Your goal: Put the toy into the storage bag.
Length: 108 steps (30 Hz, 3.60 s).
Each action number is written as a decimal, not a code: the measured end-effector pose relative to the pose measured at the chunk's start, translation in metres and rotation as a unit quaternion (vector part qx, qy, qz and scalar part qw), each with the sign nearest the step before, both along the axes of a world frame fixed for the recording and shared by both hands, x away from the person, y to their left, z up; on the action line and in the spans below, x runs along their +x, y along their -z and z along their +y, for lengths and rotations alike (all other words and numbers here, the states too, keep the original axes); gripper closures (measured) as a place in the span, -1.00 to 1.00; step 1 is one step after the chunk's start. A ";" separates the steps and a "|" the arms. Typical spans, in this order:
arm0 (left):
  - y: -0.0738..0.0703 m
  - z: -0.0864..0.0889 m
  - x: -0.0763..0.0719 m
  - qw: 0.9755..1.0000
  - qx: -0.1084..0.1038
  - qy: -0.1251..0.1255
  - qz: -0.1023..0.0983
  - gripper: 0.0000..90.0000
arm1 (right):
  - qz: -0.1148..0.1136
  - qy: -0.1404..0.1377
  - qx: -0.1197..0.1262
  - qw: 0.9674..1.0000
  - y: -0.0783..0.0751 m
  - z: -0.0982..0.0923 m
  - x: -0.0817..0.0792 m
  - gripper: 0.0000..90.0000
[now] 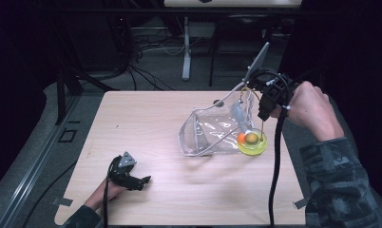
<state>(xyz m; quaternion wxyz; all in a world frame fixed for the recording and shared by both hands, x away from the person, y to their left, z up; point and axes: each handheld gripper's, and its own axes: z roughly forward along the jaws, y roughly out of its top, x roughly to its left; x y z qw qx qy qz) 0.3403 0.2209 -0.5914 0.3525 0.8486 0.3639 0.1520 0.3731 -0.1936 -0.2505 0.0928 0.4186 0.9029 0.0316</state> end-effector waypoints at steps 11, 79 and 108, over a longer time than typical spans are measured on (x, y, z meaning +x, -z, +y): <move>0.000 0.000 0.000 1.000 0.000 -0.001 0.000 -0.99 | -0.013 -0.009 -0.001 1.000 -0.020 0.008 0.003 0.95; 0.000 0.000 -0.001 1.000 0.000 0.000 0.001 -0.99 | -0.025 -0.005 0.012 1.000 0.024 0.059 0.091 0.94; 0.000 0.000 -0.002 1.000 0.000 0.001 0.000 -0.99 | -0.009 0.030 0.022 0.999 0.099 0.027 0.091 0.94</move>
